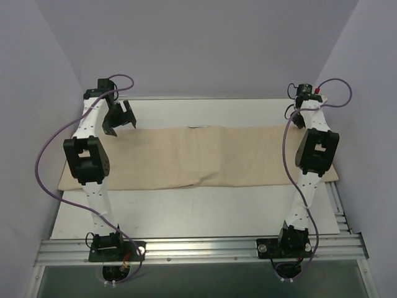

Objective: Open and lay out the surgical kit
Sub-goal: Open the surgical kit at the center of the board.

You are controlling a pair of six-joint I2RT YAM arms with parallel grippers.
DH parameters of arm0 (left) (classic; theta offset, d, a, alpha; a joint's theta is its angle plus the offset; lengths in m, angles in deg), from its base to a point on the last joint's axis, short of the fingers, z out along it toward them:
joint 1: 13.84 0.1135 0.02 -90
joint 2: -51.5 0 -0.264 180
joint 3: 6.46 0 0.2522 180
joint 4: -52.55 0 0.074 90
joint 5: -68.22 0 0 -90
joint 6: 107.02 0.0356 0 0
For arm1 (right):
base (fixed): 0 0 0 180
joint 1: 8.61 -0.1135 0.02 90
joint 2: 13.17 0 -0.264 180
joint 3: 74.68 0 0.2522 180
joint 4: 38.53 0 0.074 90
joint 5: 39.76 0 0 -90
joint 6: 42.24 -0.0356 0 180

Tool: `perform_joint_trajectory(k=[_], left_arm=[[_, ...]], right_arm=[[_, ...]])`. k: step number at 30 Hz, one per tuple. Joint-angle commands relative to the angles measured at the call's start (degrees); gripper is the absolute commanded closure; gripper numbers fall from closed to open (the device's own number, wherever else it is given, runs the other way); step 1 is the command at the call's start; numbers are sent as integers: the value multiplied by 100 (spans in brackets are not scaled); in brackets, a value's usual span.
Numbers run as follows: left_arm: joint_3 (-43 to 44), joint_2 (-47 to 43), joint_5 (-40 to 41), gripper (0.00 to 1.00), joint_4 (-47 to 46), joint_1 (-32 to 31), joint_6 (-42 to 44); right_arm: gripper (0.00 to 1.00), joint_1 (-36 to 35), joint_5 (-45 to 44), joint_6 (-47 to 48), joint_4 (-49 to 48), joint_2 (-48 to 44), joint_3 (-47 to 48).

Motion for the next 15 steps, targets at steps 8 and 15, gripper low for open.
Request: perform_joint_trajectory(k=[8, 15], left_arm=[[282, -9, 397, 6, 311, 674, 64], [466, 70, 995, 6, 522, 771, 328]], right_arm=[[100, -473, 606, 74, 720, -2197, -1788], [100, -623, 1273, 21, 237, -3664, -4047]])
